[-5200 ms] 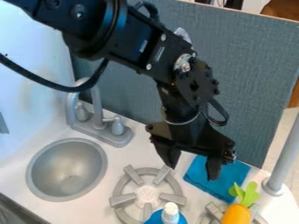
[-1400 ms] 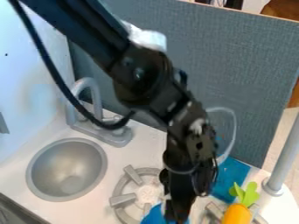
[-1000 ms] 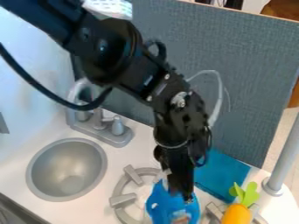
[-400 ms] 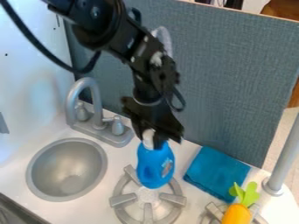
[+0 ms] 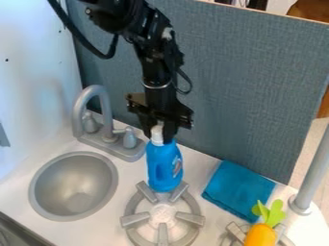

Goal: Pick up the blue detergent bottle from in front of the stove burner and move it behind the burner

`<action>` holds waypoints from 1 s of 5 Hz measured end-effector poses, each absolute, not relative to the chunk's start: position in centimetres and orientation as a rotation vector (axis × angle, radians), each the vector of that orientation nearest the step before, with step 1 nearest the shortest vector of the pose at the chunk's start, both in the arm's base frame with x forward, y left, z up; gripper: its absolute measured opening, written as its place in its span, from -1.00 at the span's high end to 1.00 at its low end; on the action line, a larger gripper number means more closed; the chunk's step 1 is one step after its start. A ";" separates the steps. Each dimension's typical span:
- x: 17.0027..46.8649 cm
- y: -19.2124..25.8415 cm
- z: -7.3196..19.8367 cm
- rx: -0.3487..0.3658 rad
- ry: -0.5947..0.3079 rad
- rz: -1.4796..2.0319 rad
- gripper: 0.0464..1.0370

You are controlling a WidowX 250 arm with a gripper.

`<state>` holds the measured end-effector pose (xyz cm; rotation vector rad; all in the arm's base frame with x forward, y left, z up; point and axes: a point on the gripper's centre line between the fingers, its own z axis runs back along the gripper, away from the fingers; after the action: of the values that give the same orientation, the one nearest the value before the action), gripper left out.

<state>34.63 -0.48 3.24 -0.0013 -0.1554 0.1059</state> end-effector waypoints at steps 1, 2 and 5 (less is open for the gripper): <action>36.2 0.7 3.1 -0.021 -0.136 0.147 0.10; 37.4 1.2 2.3 0.000 -0.122 0.178 0.10; 41.9 2.1 0.2 0.047 -0.129 0.239 0.10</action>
<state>41.92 2.08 0.24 0.0470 -0.1291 0.2391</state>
